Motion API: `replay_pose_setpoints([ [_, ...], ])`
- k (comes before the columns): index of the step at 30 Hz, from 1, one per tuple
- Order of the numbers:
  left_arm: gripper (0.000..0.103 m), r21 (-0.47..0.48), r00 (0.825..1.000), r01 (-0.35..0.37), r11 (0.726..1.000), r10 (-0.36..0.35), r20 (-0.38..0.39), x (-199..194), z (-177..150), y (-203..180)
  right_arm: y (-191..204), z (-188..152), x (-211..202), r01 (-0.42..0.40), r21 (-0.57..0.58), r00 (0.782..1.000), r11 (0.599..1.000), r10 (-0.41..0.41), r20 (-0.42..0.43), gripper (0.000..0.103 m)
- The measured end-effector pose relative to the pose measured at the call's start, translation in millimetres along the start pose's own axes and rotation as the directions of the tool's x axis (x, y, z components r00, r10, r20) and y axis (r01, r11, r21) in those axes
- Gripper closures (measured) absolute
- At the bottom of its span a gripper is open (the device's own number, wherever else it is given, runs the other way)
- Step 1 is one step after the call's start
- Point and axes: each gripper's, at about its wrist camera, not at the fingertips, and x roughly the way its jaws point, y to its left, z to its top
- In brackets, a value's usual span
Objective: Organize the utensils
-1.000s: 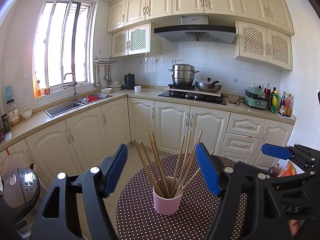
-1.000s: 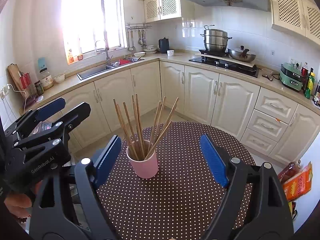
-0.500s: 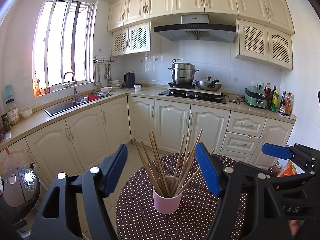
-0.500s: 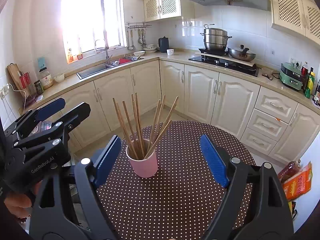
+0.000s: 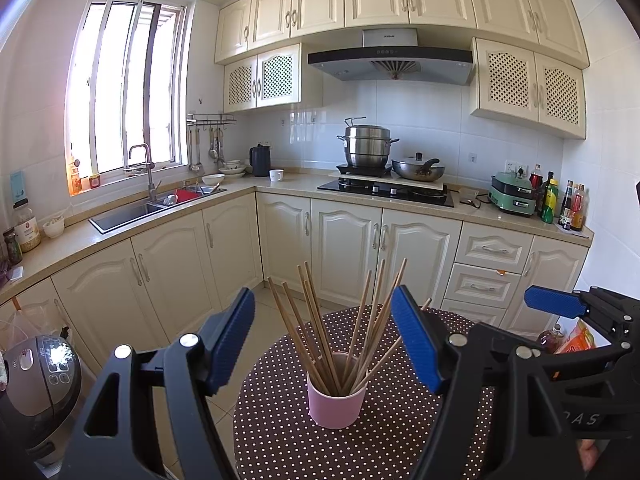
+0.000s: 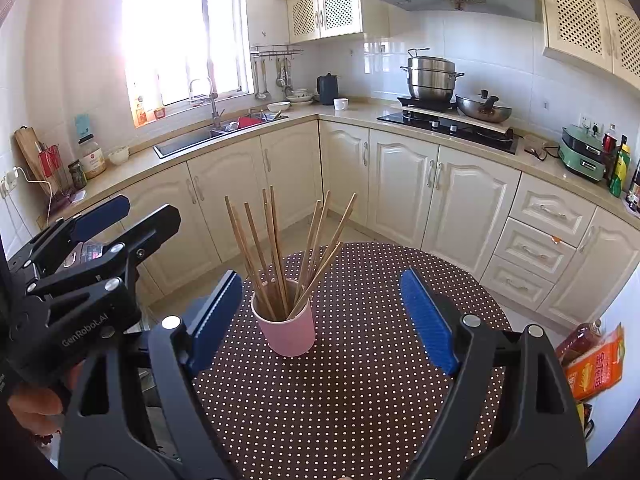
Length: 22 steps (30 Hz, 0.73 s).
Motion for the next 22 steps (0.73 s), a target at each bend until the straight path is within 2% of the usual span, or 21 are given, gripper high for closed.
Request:
replay_pose_setpoints([
  [22,0.032,-0.025,0.998,-0.009,1.000,0.008,-0.067,13.5,1.4,9.0,4.0,0.1,5.4,-0.005,-0.001,1.000,1.000,0.005,-0.011,0.020],
])
